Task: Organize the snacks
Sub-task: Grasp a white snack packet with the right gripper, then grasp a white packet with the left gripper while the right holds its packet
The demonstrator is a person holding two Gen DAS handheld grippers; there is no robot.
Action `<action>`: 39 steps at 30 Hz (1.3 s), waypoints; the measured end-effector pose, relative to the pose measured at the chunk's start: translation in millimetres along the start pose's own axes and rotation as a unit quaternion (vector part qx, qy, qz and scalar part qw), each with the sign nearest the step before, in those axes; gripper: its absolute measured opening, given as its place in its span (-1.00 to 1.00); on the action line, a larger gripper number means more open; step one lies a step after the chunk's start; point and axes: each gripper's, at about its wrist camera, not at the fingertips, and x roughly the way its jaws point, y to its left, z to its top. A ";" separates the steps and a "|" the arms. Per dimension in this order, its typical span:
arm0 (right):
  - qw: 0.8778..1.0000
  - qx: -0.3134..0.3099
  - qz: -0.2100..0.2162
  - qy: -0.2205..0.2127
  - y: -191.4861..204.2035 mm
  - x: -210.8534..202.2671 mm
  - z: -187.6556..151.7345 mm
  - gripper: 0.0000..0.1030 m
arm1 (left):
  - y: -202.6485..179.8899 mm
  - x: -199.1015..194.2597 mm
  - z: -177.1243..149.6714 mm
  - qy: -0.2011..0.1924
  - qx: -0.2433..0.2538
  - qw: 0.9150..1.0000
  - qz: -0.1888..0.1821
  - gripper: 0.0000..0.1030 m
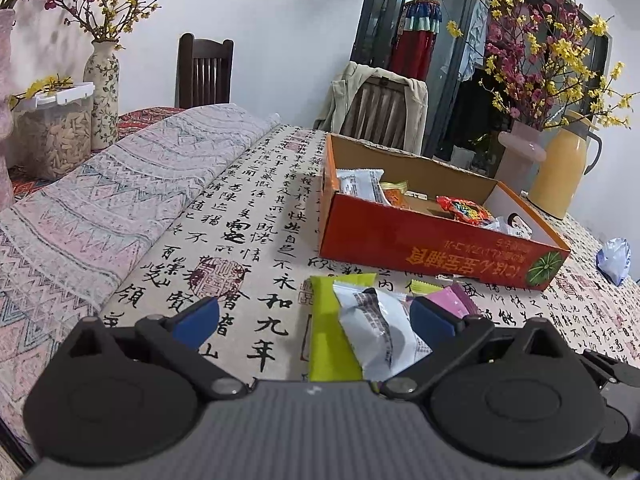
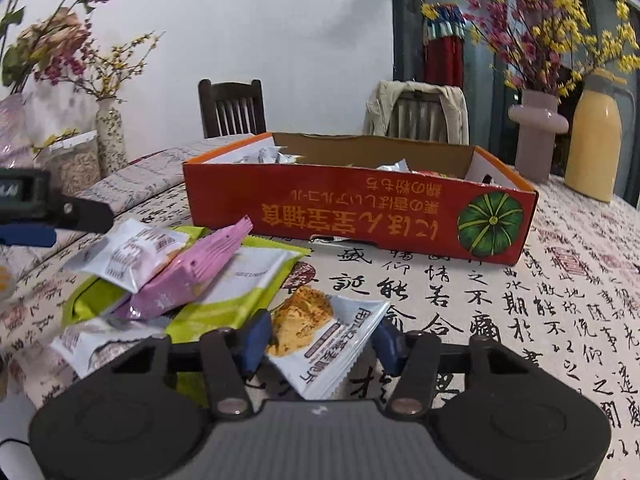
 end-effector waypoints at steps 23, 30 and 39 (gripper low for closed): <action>0.997 0.036 -0.035 -0.057 -34.0 -18.0 1.1 -0.82 | -10.0 0.5 0.0 0.004 0.005 1.000 -0.003 1.00; 0.992 0.066 -0.058 -0.089 -64.6 -22.3 7.2 -0.82 | -24.2 4.8 -0.7 0.011 0.020 1.000 0.001 1.00; 0.993 0.089 -0.034 -0.075 -77.4 -14.1 2.6 -0.82 | -48.6 16.9 -3.6 0.029 0.056 0.998 0.014 0.67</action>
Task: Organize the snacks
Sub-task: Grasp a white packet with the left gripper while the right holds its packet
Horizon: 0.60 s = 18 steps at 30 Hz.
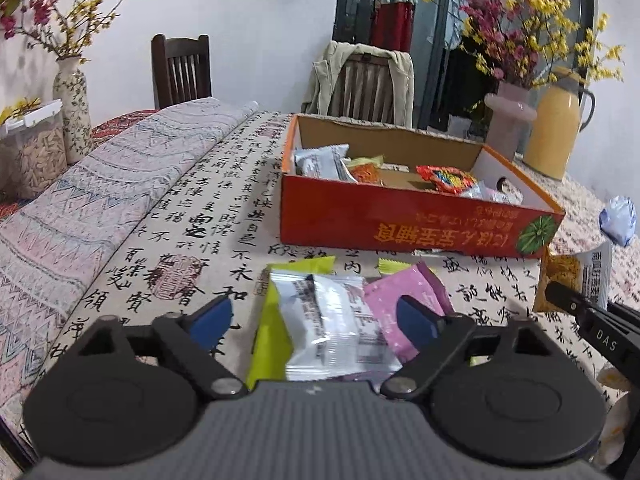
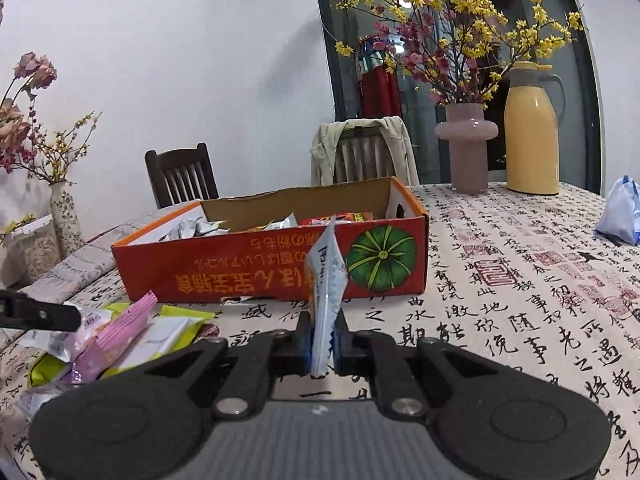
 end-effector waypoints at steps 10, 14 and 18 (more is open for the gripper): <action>1.000 0.003 0.010 0.002 1.1 -2.8 -4.9 -0.82 | -11.8 7.7 -0.7 0.015 0.012 1.000 0.011 -0.09; 1.000 0.004 0.011 0.002 1.1 -3.7 -5.1 -0.82 | -11.5 6.1 -0.3 0.013 0.012 1.000 0.010 -0.11; 1.000 0.003 0.011 0.002 0.9 -3.5 -5.0 -0.82 | -10.3 3.1 1.4 0.006 0.012 1.000 0.008 -0.11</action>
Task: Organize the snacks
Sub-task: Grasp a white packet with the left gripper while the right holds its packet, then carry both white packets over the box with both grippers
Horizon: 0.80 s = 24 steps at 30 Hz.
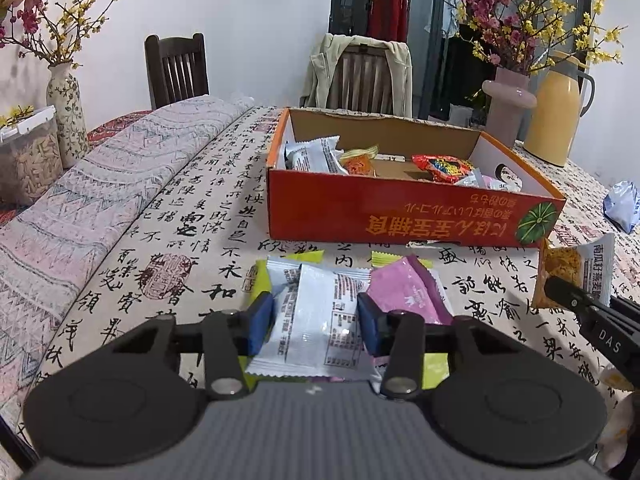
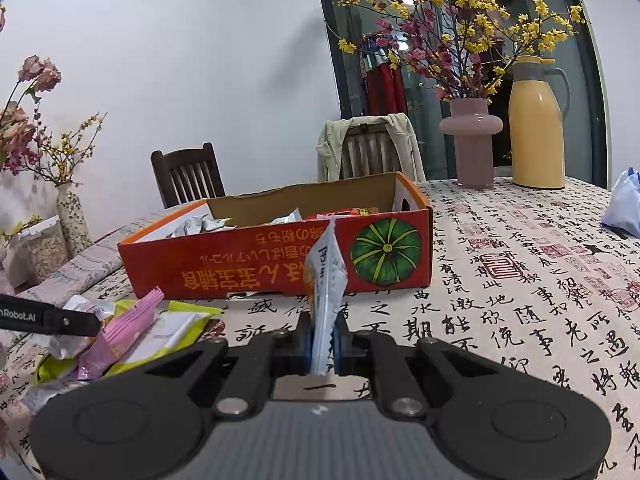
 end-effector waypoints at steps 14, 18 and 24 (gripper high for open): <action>1.000 -0.010 0.002 -0.023 7.6 -10.6 16.2 -0.82 | 3.7 -12.6 23.9 -0.041 -0.001 0.999 -0.003 -0.11; 0.999 -0.012 0.002 -0.031 8.3 -9.1 27.1 -0.81 | 1.7 -12.2 36.3 -0.054 0.003 0.999 -0.004 -0.11; 0.999 -0.021 0.000 -0.047 11.3 -0.7 48.4 -0.82 | -5.1 -11.4 59.6 -0.078 0.014 0.997 -0.008 -0.11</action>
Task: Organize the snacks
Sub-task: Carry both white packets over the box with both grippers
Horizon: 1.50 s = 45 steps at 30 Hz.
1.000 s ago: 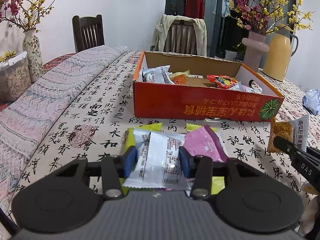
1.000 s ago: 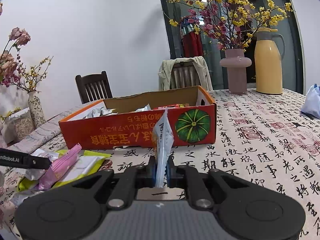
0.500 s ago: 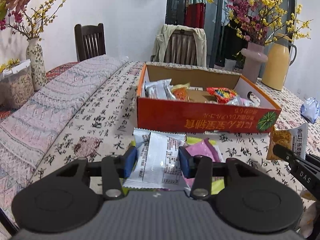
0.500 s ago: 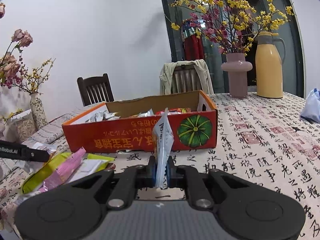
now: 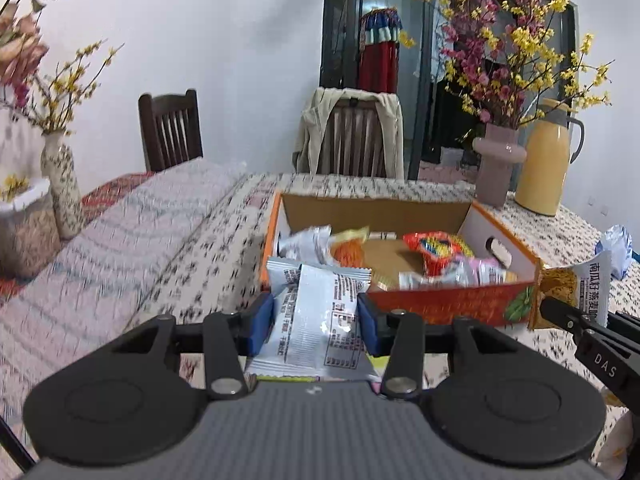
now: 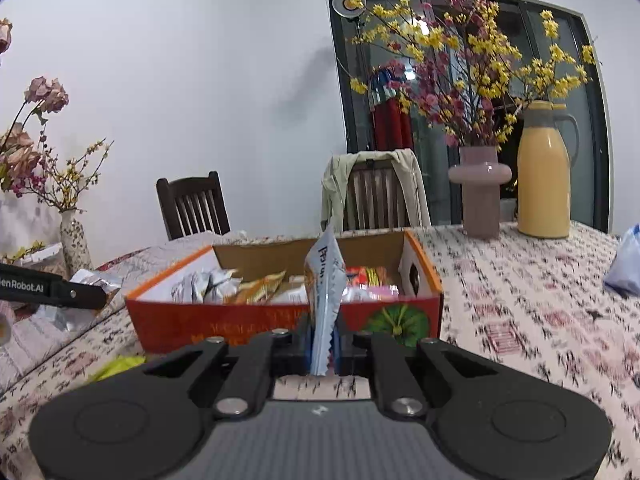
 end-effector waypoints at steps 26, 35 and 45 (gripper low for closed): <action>0.999 -0.032 -0.014 -0.005 8.8 88.9 72.0 -0.81 | -17.2 68.8 84.5 -0.041 0.005 0.999 -0.006 -0.10; 1.000 -0.023 -0.018 0.005 5.7 130.4 77.5 -0.81 | -13.0 119.9 87.5 -0.033 -0.014 0.999 -0.005 -0.11; 0.998 -0.034 -0.035 0.031 3.1 148.4 57.0 -0.81 | -15.5 137.0 64.1 -0.019 0.004 1.000 -0.015 -0.11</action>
